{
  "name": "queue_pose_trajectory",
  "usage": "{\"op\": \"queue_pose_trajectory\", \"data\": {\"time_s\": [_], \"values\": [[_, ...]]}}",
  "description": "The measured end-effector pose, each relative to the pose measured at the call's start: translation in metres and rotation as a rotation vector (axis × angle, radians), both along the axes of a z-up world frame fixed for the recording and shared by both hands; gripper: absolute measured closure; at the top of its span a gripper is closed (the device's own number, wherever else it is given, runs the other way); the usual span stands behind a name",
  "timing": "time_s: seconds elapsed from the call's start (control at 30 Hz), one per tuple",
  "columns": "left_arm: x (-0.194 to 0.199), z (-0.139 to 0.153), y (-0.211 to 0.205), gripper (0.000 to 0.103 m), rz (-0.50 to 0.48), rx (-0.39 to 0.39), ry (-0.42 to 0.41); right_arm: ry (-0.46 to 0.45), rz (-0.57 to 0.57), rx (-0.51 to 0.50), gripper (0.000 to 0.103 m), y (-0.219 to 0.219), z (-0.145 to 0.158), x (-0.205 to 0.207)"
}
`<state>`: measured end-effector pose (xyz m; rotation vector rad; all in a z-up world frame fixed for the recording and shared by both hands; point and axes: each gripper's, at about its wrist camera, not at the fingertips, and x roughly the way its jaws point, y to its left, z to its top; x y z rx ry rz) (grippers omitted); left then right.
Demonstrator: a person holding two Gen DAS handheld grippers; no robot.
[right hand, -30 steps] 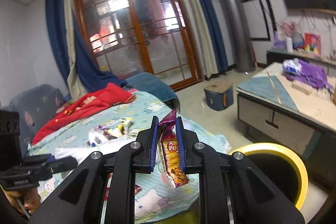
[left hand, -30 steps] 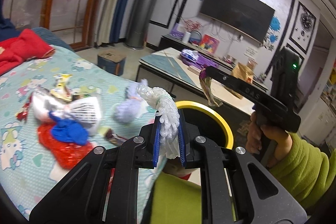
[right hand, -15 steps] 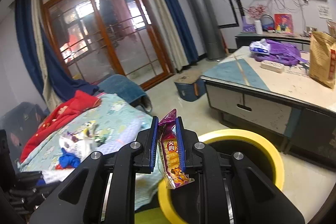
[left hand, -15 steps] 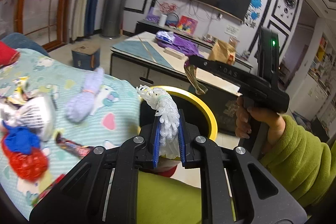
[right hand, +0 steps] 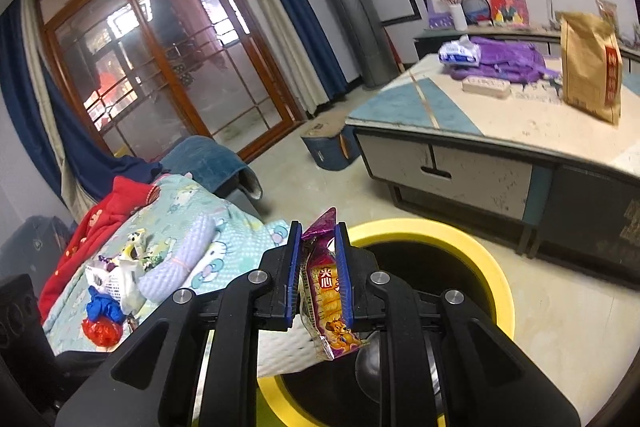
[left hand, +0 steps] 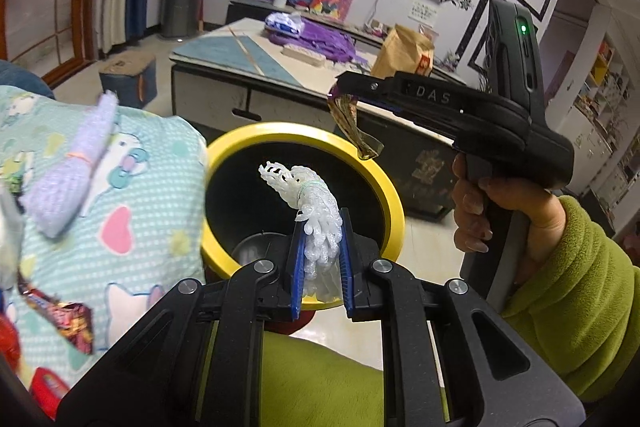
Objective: Collect trash
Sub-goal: 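Open both tools to drop the foam net and snack bag into the bin, then move both open tools back over the trash on the bedspread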
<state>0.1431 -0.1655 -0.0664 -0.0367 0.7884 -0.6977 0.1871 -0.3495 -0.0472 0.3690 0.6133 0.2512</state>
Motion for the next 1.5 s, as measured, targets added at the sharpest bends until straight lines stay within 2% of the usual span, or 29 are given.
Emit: {"op": "queue_pose_trajectory", "data": {"time_s": [0.37, 0.43, 0.47, 0.5, 0.57, 0.63, 0.67, 0.7, 0.77, 0.93, 1.17, 1.33, 1.5], "values": [[0.014, -0.025, -0.017, 0.093, -0.028, 0.02, 0.054, 0.095, -0.038, 0.008, 0.084, -0.013, -0.022, 0.015], [0.015, -0.027, -0.017, 0.09, -0.02, 0.021, 0.055, 0.125, -0.07, -0.012, 0.083, -0.016, -0.027, 0.018], [0.016, -0.028, -0.017, 0.078, -0.018, 0.023, 0.058, 0.13, -0.078, -0.015, 0.08, -0.018, -0.028, 0.019], [0.016, -0.03, -0.016, 0.061, -0.012, 0.025, 0.061, 0.14, -0.09, -0.011, 0.074, -0.021, -0.031, 0.02], [0.015, -0.031, -0.016, 0.048, 0.0, 0.03, 0.061, 0.164, -0.122, -0.013, 0.063, -0.026, -0.036, 0.021], [0.013, -0.03, -0.012, 0.044, 0.01, 0.025, 0.061, 0.168, -0.136, -0.017, 0.063, -0.029, -0.037, 0.021], [0.012, -0.029, -0.01, 0.036, 0.017, 0.023, 0.059, 0.169, -0.14, -0.019, 0.063, -0.03, -0.037, 0.022], [0.011, -0.026, -0.006, 0.022, 0.032, 0.015, 0.051, 0.168, -0.145, -0.017, 0.06, -0.031, -0.037, 0.021], [0.01, -0.02, 0.001, 0.011, 0.051, -0.011, 0.046, 0.164, -0.145, -0.022, 0.057, -0.029, -0.036, 0.021], [0.008, -0.009, 0.016, 0.011, 0.106, -0.028, 0.025, 0.138, -0.127, -0.044, 0.054, -0.02, -0.027, 0.018], [0.001, 0.01, 0.035, 0.011, 0.188, -0.018, -0.048, 0.071, -0.093, -0.075, 0.048, -0.001, -0.006, 0.01], [-0.005, 0.025, 0.057, 0.011, 0.272, -0.008, -0.118, 0.016, -0.052, -0.087, 0.043, 0.015, 0.01, 0.003], [-0.007, 0.037, 0.082, 0.011, 0.373, -0.023, -0.14, -0.022, 0.002, -0.1, 0.039, 0.036, 0.024, -0.004]]}}
